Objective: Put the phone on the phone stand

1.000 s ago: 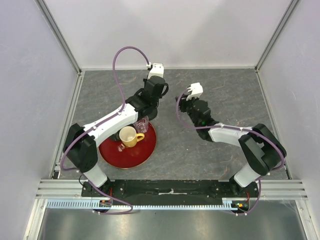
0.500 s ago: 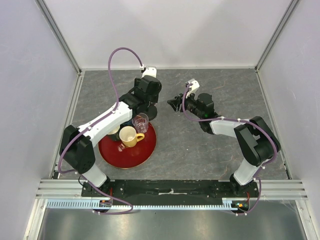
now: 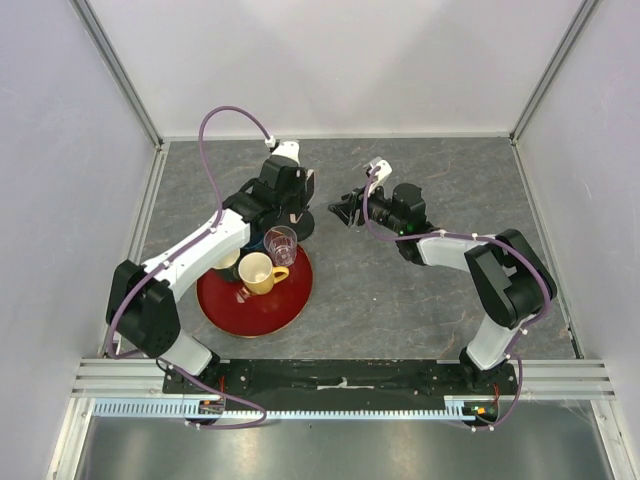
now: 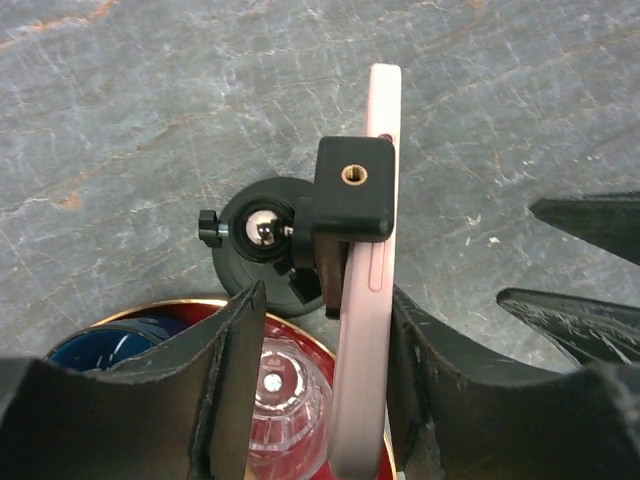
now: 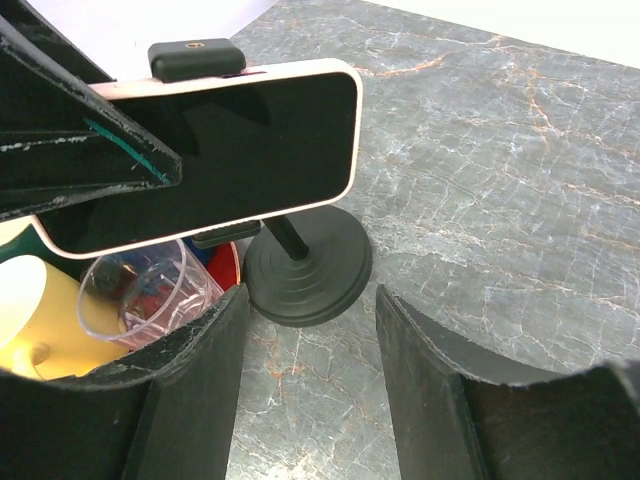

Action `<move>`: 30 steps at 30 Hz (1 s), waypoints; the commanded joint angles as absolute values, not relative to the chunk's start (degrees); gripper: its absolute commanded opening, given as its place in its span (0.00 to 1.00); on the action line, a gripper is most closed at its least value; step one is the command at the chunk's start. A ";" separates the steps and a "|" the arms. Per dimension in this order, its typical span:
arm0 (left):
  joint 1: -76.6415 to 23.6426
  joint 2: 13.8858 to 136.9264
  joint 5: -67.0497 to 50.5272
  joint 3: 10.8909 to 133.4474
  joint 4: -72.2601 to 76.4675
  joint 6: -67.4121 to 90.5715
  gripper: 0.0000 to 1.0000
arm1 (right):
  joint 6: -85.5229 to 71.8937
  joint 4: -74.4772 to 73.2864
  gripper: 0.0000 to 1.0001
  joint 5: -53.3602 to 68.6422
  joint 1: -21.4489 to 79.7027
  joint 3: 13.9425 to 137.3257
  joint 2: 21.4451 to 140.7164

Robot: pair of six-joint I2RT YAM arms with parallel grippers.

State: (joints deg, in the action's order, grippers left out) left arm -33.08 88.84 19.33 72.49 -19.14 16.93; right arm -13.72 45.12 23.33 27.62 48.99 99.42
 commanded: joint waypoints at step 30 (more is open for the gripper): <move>-27.33 83.05 -36.90 69.15 -3.82 9.51 0.02 | -8.10 32.74 0.76 34.80 23.65 49.57 85.89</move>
State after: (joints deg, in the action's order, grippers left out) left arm -26.83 82.56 -21.06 63.11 -7.79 12.29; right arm -12.67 40.01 32.86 24.80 49.32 94.21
